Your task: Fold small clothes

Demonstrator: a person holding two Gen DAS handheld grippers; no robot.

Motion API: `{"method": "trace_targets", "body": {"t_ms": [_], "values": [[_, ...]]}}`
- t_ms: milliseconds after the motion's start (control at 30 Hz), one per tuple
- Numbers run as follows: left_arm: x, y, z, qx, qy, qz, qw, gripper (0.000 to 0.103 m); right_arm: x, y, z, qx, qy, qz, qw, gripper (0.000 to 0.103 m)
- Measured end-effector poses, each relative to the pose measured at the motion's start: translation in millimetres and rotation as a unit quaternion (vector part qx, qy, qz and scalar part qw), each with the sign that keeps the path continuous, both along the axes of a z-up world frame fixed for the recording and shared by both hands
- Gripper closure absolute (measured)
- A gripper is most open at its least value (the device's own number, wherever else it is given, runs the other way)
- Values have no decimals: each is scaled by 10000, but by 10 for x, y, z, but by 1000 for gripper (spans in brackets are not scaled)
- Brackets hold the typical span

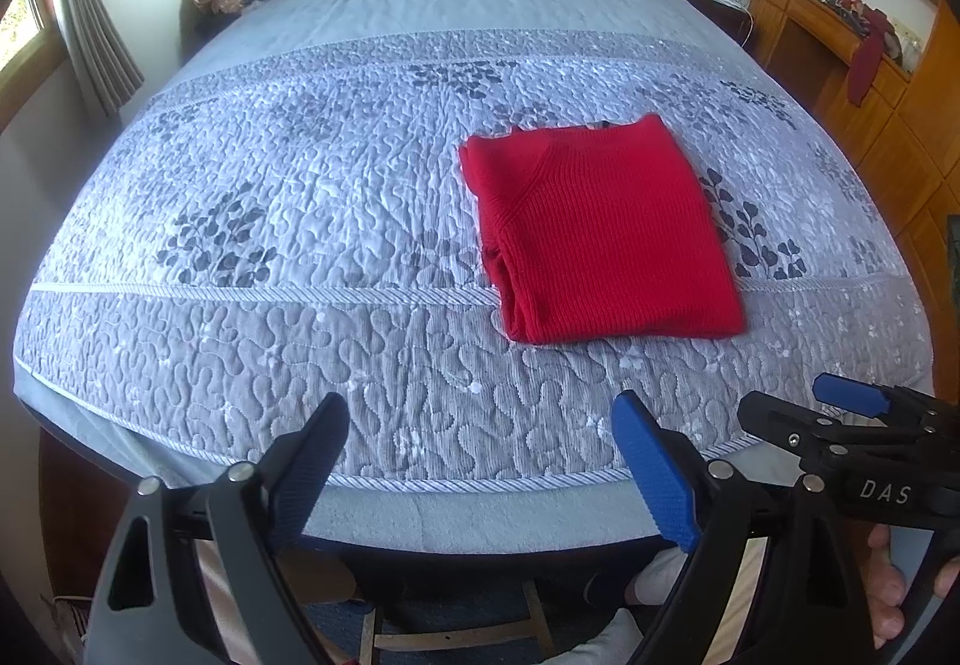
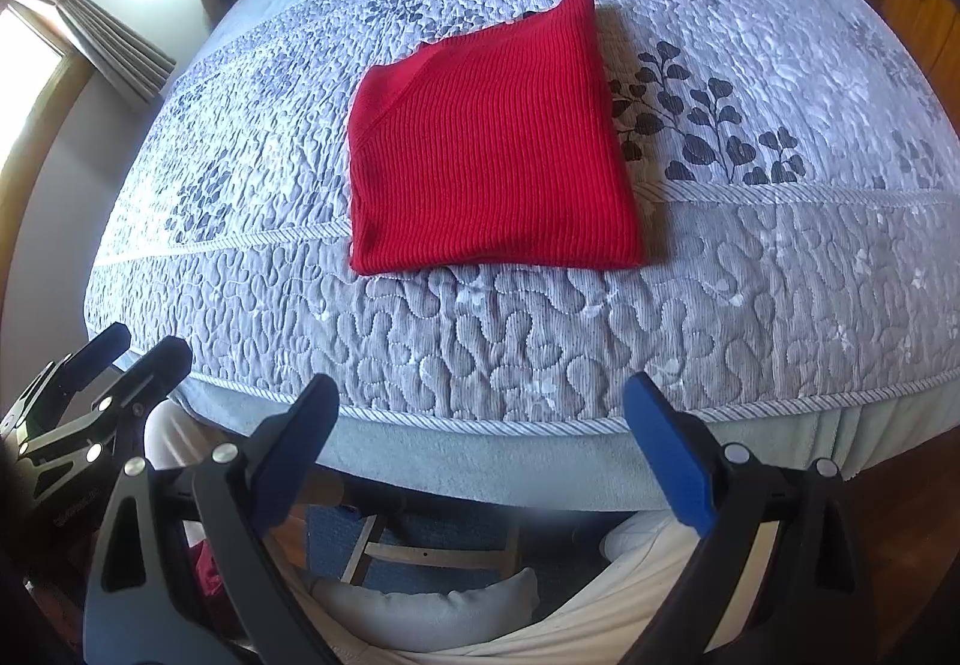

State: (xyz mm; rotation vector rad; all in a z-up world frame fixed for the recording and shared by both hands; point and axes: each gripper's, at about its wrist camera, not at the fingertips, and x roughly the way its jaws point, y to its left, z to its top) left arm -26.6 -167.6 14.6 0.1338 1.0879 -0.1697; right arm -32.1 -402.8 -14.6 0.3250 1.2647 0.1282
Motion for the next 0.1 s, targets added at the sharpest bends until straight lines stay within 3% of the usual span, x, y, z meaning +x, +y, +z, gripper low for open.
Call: {"method": "trace_targets", "body": {"t_ms": [100], "values": [[0,-1,-5,-3,16,-7,10000,13,2,-10,0,5,-5,-13,10000,8]]}}
